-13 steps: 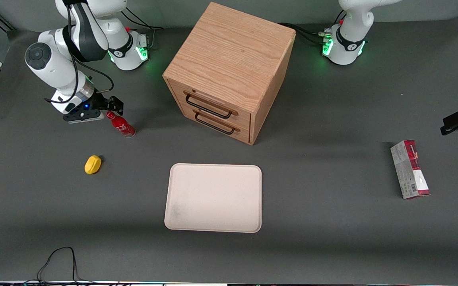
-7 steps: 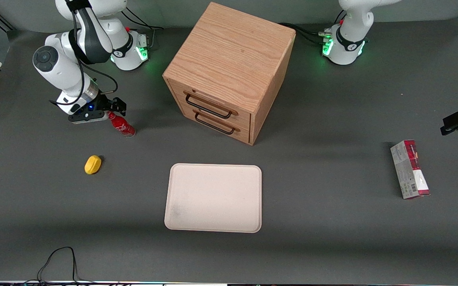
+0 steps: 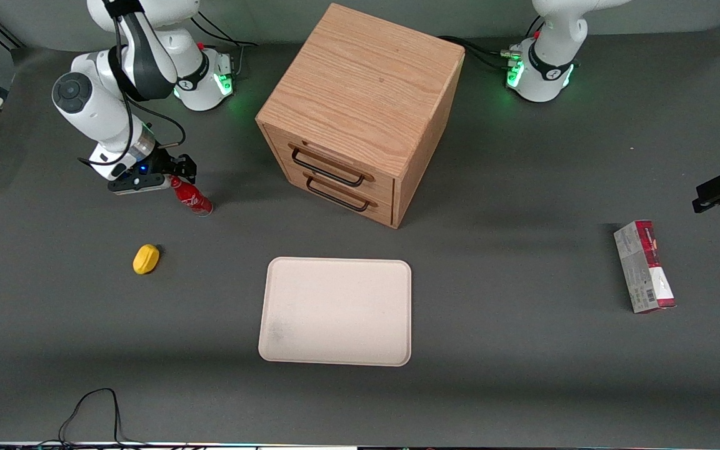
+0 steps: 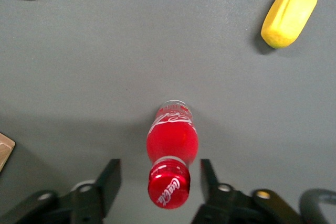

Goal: Place coke bottle on tray
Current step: 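Close the right gripper on the bottle's cap end, then lift the bottle and carry it toward the cream tray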

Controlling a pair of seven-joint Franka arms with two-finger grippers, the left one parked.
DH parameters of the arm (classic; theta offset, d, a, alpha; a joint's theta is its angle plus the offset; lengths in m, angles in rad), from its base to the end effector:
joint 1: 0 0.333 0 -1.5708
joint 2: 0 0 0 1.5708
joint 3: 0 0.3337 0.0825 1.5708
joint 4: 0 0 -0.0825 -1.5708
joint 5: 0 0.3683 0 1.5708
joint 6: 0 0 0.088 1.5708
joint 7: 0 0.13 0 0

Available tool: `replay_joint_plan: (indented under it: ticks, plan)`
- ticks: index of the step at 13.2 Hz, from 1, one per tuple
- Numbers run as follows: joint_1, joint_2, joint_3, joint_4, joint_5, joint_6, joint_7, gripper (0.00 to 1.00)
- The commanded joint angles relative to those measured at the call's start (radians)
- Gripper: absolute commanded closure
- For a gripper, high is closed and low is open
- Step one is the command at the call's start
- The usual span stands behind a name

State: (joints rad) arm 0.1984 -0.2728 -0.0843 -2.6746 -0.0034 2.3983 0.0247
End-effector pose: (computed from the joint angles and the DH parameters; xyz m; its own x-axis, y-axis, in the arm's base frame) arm 0.3837 0.0452 0.3295 0.9955 0.0950 -0.0049 0.0949 -0.9953 -0.0203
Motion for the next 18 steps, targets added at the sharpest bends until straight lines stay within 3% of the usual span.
replay_joint_plan:
  ticks: [1, 2, 9, 14, 18]
  plan:
    - [0.007, -0.002, -0.015, -0.008, -0.012, 0.018, -0.028, 0.93]
    - [0.007, -0.002, -0.015, -0.008, -0.012, 0.016, -0.028, 1.00]
    - [0.007, 0.001, -0.015, 0.042, -0.012, -0.028, -0.022, 1.00]
    - [0.006, 0.058, -0.014, 0.403, -0.010, -0.435, -0.006, 1.00]
    - [-0.004, 0.318, -0.014, 0.993, -0.001, -0.891, -0.006, 1.00]
